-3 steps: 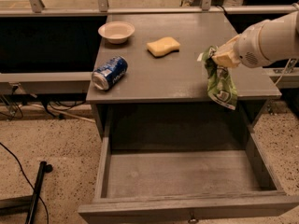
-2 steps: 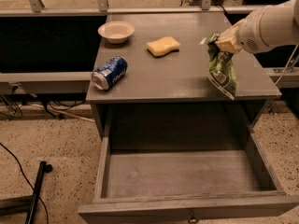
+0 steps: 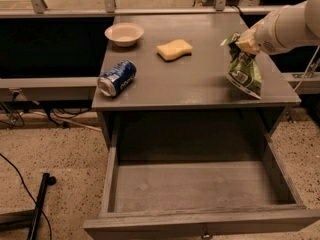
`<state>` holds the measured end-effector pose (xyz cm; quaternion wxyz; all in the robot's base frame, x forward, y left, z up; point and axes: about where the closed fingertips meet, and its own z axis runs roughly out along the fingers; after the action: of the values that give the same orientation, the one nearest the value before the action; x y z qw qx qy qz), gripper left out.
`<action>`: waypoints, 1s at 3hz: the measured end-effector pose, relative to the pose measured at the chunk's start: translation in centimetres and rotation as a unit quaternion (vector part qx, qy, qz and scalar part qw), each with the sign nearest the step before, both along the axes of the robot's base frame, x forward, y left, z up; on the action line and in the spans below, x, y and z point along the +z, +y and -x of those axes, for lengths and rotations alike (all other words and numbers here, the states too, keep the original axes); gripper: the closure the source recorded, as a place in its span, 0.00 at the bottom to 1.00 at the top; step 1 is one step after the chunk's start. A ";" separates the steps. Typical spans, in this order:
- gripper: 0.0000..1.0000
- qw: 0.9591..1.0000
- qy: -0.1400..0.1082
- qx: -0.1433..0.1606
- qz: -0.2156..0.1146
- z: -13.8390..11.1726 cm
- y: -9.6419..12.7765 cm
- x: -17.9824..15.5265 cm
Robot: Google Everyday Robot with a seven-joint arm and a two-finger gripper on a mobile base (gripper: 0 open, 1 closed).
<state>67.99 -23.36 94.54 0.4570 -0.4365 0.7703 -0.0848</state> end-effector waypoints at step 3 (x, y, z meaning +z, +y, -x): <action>0.52 0.999 0.029 0.014 0.014 -1.7 1.5 -4.6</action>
Offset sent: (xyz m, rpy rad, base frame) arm 0.0211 0.0188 -0.0641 -0.0196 0.0819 0.0385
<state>69.67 -21.87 89.96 0.4297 -0.4559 0.7757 -0.0761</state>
